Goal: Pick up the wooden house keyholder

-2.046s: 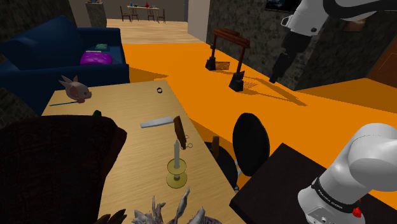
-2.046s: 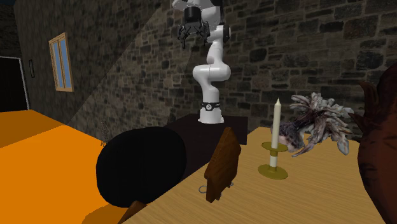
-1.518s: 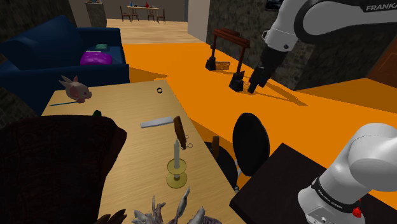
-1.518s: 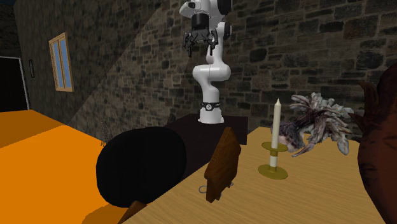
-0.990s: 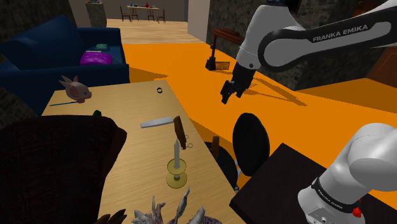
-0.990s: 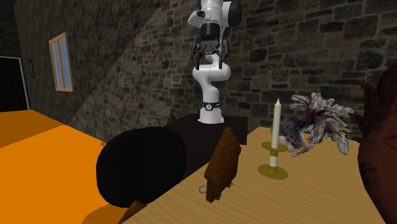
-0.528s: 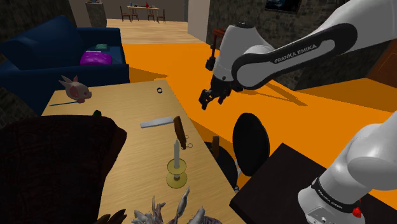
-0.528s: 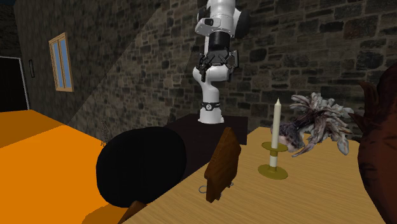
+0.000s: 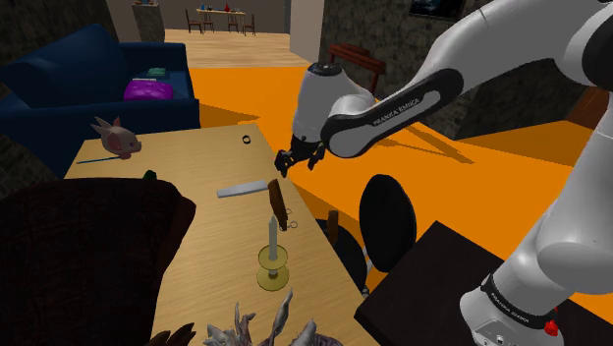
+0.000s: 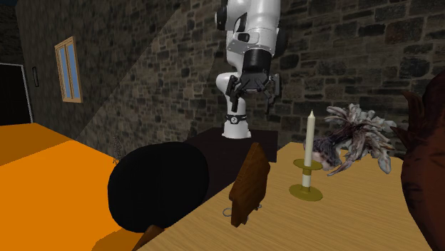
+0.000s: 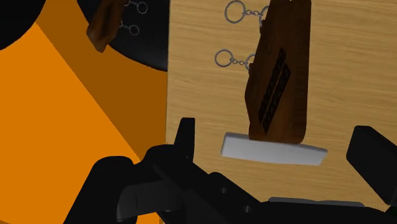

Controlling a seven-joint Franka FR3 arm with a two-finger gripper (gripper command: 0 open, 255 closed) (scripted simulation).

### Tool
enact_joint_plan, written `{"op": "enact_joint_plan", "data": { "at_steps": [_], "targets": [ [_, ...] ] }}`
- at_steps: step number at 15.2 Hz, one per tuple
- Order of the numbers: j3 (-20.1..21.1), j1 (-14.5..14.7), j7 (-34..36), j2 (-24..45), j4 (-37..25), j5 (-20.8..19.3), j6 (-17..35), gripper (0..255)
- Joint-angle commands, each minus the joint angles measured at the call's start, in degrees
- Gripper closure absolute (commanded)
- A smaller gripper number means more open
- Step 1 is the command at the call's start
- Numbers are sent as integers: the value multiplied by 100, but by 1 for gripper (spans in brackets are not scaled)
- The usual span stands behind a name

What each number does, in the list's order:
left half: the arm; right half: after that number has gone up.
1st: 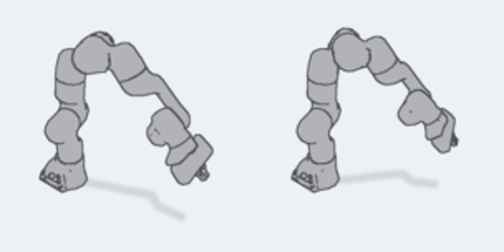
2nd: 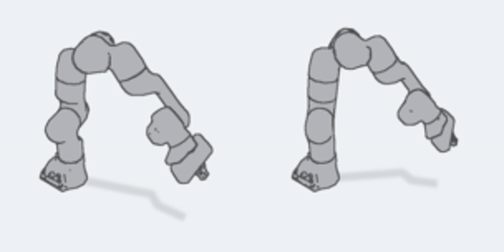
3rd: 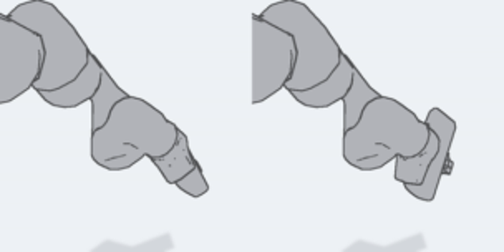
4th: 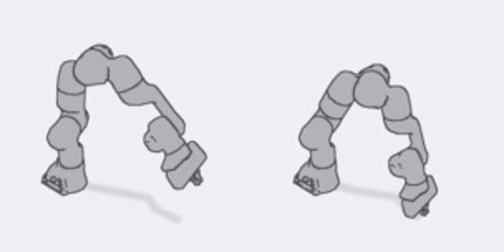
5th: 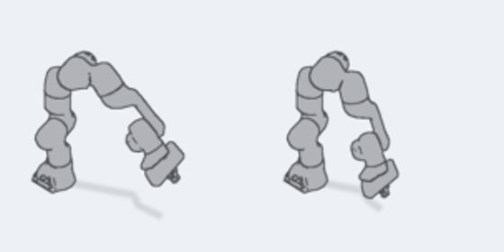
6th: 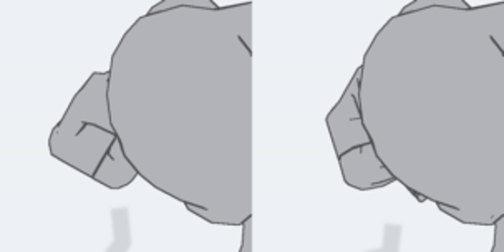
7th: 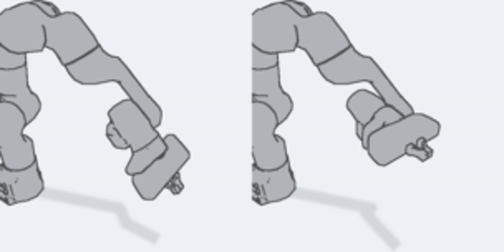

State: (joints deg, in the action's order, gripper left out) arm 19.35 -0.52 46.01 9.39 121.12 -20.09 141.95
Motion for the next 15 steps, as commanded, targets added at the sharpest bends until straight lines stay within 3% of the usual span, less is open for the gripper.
{"op": "enact_joint_plan", "data": {
  "at_steps": [1, 6, 15],
  "targets": [
    [-80, 142, 458, 481, -443, -393, -11, 0],
    [-407, 587, 1252, 1643, -1646, -1045, -128, 0],
    [-582, 701, 1523, 2002, -1596, -1316, 254, 0]
  ]
}}
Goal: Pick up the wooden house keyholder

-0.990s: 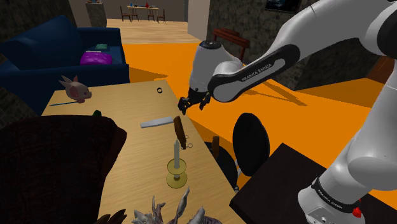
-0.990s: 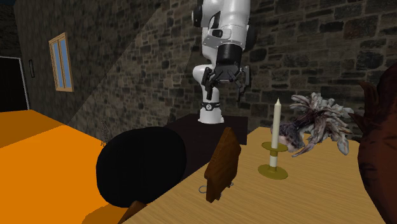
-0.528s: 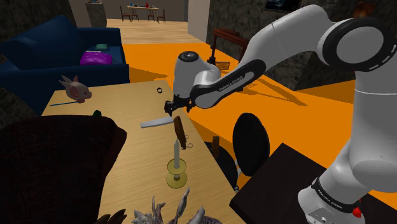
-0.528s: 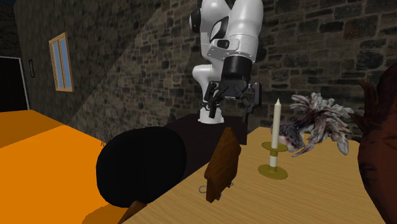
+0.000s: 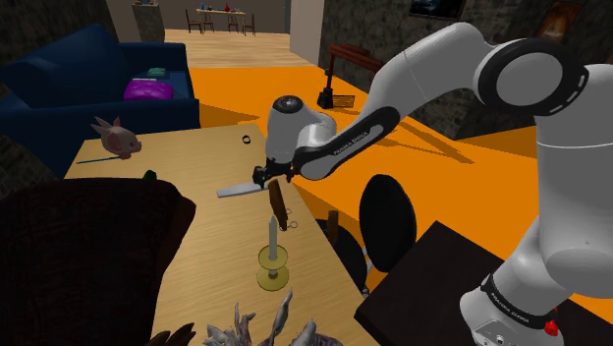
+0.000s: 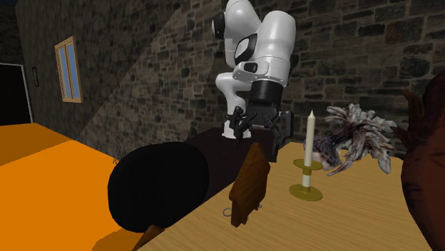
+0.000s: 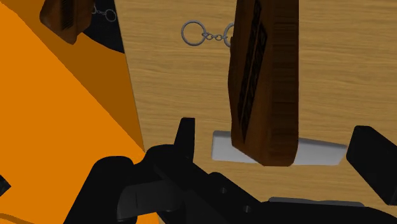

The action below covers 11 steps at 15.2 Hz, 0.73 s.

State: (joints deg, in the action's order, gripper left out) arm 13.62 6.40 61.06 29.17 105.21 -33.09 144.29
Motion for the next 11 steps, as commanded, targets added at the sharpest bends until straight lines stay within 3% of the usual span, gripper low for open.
{"op": "enact_joint_plan", "data": {
  "at_steps": [1, 2, 11],
  "targets": [
    [-10, 9, 17, 25, -5, -17, 20, 0],
    [-11, 6, 17, 20, 2, -17, 24, 255],
    [-10, 9, 17, 25, -6, -17, 20, 255]
  ]
}}
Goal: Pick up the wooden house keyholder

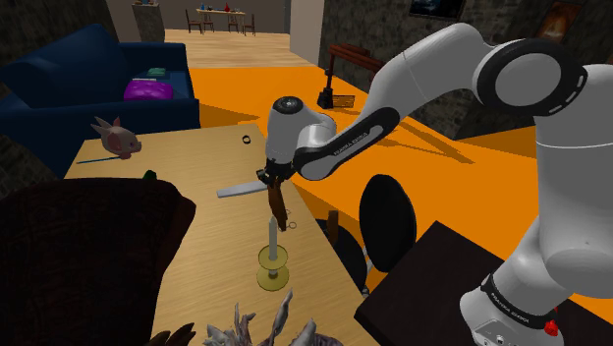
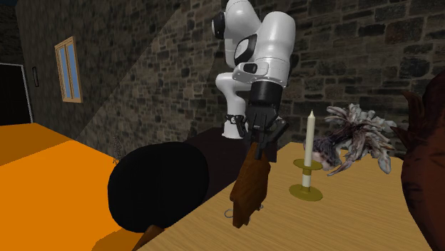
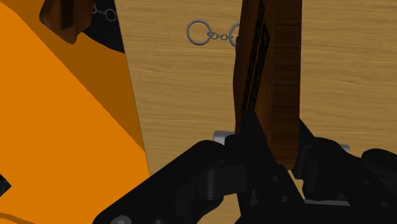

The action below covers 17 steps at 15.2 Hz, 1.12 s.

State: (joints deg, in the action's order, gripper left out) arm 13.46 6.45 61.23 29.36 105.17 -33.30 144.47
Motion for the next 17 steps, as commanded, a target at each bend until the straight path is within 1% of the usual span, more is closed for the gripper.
{"op": "enact_joint_plan", "data": {
  "at_steps": [1, 15, 17],
  "targets": [
    [30, -11, -36, -45, -3, 41, -47, 255],
    [304, -181, -531, -666, -173, 541, -776, 255],
    [306, -182, -536, -672, -176, 547, -784, 255]
  ]
}}
